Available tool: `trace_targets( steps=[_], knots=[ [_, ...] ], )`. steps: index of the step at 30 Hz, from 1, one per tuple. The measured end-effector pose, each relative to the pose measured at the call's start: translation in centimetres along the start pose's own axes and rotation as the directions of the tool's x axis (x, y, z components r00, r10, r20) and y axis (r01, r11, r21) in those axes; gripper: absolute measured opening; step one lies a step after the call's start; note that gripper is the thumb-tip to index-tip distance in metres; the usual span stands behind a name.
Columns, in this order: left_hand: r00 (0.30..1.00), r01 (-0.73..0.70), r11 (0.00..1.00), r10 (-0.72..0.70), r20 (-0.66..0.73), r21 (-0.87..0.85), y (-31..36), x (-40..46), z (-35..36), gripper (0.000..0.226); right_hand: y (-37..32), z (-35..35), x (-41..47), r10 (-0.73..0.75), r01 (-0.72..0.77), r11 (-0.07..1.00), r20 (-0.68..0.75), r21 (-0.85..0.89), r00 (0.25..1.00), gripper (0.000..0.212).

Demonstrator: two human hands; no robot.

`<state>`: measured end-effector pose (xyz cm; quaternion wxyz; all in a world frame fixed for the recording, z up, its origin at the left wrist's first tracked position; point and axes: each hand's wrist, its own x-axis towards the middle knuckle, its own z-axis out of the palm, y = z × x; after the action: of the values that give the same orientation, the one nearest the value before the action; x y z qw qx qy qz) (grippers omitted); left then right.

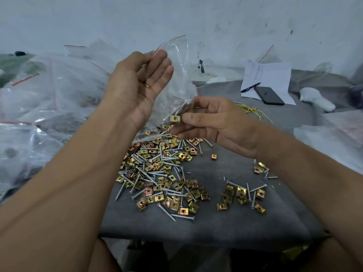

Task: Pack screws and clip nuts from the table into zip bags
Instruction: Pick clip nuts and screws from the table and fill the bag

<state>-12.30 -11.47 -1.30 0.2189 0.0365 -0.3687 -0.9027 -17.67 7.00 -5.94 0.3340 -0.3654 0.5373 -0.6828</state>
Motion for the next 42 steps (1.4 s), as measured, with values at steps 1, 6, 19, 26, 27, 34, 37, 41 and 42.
trace_targets(
  steps=[1,6,19,26,27,34,37,41,42],
  knots=[
    [1.0,-0.001,1.0,0.001,-0.007,0.0,0.1,0.0,-0.1,0.012,-0.1,-0.1,-0.1,-0.003,0.002,0.999,-0.019,-0.032,1.0,0.031],
    [0.995,-0.072,0.996,0.075,-0.058,0.058,-0.1,0.3,-0.3,0.011,-0.2,-2.1,0.0,-0.032,-0.125,0.873,-0.313,-0.471,0.949,0.021],
    [0.914,-0.243,0.958,0.279,-0.296,0.155,0.1,1.0,-1.1,0.013,2.0,-8.3,-0.5,-0.21,-0.327,0.301,-0.397,-0.896,0.894,0.012],
    [0.917,-0.222,0.963,0.26,-0.301,0.153,0.3,1.1,-1.3,0.013,1.8,-7.2,0.4,-0.175,-0.312,0.16,-0.338,-0.937,0.925,0.016],
    [0.918,-0.221,0.963,0.259,-0.302,0.155,0.3,1.1,-1.3,0.014,1.8,-6.9,0.4,-0.202,-0.282,0.195,-0.319,-0.94,0.926,0.016],
    [0.909,-0.225,0.959,0.27,-0.316,0.173,0.1,0.8,-1.1,0.014,2.7,-6.2,1.4,-0.111,-0.155,-0.031,-0.151,-0.987,0.982,0.017],
    [0.911,-0.223,0.958,0.271,-0.312,0.182,0.1,0.7,-1.1,0.014,3.1,-6.4,1.7,-0.11,-0.211,-0.09,-0.201,-0.973,0.973,0.024],
    [0.914,-0.22,0.958,0.269,-0.304,0.187,0.1,0.7,-1.1,0.014,3.0,-5.9,2.0,-0.101,-0.208,-0.142,-0.195,-0.968,0.976,0.024],
    [0.915,-0.217,0.958,0.267,-0.304,0.188,0.1,0.7,-1.1,0.014,2.9,-5.8,2.0,-0.099,-0.208,-0.137,-0.195,-0.968,0.976,0.024]
  ],
)
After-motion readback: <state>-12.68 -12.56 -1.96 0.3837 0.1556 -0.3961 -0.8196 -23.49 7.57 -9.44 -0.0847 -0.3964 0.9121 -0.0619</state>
